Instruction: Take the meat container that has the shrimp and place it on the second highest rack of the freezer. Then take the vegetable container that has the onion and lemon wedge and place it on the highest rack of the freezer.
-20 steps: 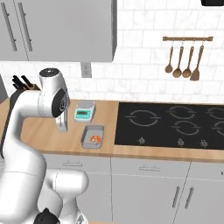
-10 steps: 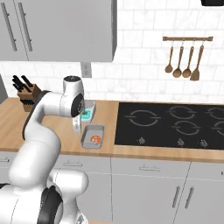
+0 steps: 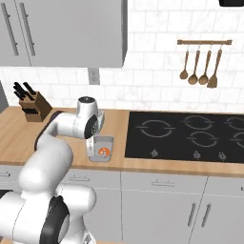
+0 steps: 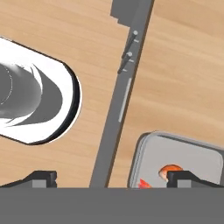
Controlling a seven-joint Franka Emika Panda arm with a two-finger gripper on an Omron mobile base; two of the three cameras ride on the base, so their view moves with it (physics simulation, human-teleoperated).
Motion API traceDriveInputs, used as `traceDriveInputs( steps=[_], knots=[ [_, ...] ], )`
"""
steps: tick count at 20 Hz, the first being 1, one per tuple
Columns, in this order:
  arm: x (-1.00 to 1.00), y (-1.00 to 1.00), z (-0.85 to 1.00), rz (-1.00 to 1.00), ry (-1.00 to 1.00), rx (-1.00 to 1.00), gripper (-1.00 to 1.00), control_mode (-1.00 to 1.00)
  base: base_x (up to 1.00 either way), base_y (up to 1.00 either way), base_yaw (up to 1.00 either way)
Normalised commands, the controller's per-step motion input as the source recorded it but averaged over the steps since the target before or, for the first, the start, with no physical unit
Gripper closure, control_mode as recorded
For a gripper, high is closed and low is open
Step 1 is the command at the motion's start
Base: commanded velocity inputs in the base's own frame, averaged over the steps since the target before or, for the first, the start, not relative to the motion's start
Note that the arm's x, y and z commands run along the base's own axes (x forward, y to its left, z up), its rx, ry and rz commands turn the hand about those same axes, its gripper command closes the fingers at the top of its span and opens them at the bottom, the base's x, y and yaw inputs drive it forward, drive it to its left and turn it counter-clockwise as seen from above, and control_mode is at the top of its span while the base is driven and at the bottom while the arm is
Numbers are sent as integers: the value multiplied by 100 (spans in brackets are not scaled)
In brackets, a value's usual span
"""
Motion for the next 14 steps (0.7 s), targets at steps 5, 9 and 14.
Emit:
traceDriveInputs(
  steps=[5,9,14],
  knots=[
    [9,-1,-38,0,3,0,-100,-100,0,0,0],
    [34,-12,-16,0,13,5,-100,-100,0,0,0],
    [40,-8,-9,7,10,2,-100,-100,0,0,0]
  ],
)
